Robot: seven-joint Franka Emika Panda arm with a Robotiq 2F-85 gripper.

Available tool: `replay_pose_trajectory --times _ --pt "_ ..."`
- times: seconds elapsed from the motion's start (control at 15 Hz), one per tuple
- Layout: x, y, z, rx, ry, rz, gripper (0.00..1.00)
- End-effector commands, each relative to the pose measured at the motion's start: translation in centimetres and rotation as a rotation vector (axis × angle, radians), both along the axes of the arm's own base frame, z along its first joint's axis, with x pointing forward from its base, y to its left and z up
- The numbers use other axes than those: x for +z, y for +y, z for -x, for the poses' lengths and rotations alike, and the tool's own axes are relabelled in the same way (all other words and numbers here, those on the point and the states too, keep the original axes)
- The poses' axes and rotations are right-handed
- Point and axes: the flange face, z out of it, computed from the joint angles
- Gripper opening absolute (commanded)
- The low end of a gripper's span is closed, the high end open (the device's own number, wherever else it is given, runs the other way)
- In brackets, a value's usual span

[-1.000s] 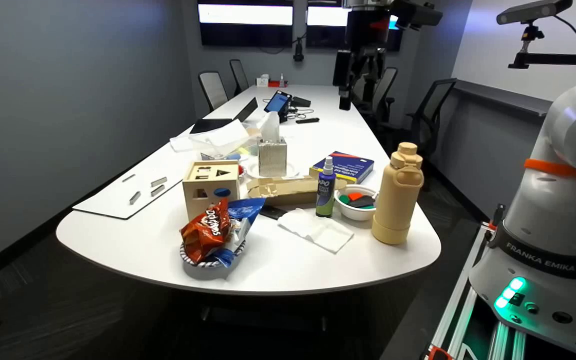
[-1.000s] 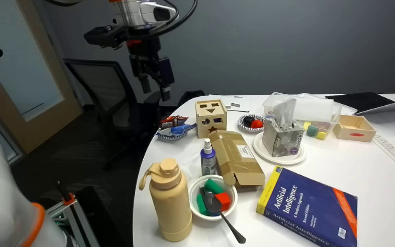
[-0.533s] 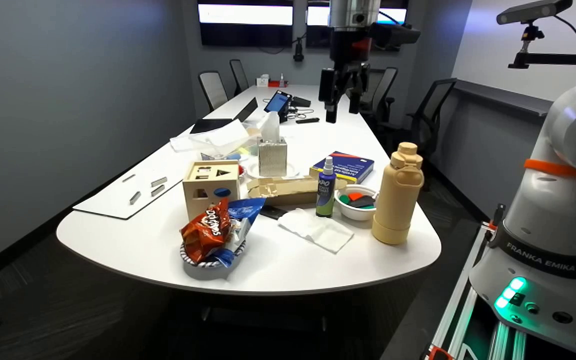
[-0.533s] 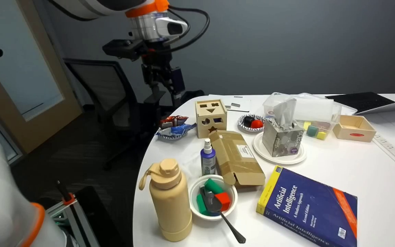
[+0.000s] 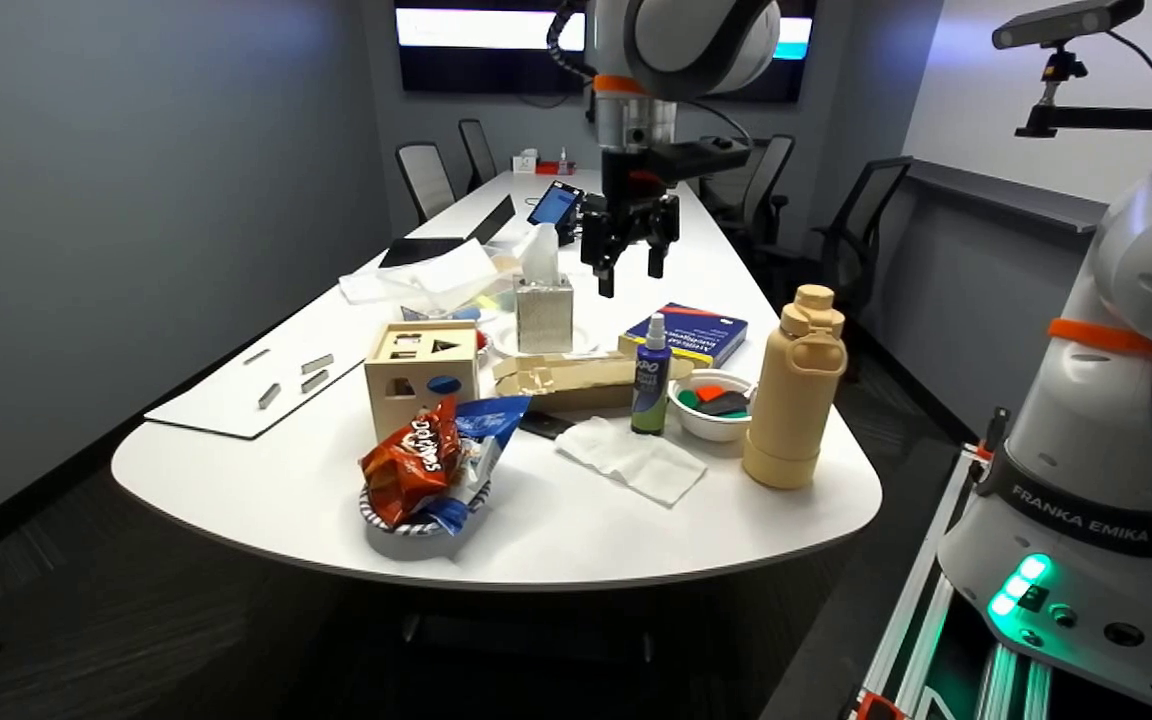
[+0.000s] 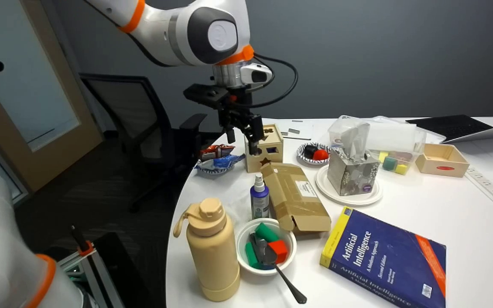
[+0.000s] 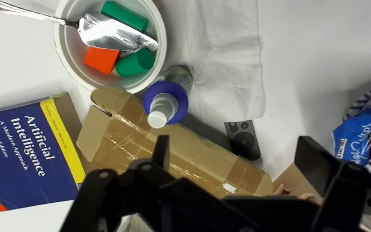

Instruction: Put the spray bottle on the left side of the tissue

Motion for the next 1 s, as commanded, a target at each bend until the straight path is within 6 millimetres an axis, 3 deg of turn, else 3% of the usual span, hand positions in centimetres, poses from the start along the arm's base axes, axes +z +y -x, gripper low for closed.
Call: replay_pose_trajectory --times 0.0,0.4,0.93 --pt "1.2 -2.7 -1.6 -0.098 -0.013 0.023 1.00" --pt "-1.0 -6.4 -1.6 -0.201 0.055 0.012 1.00" --pt "-5.6 -7.2 -1.3 -0.261 0.188 -0.106 1.00"
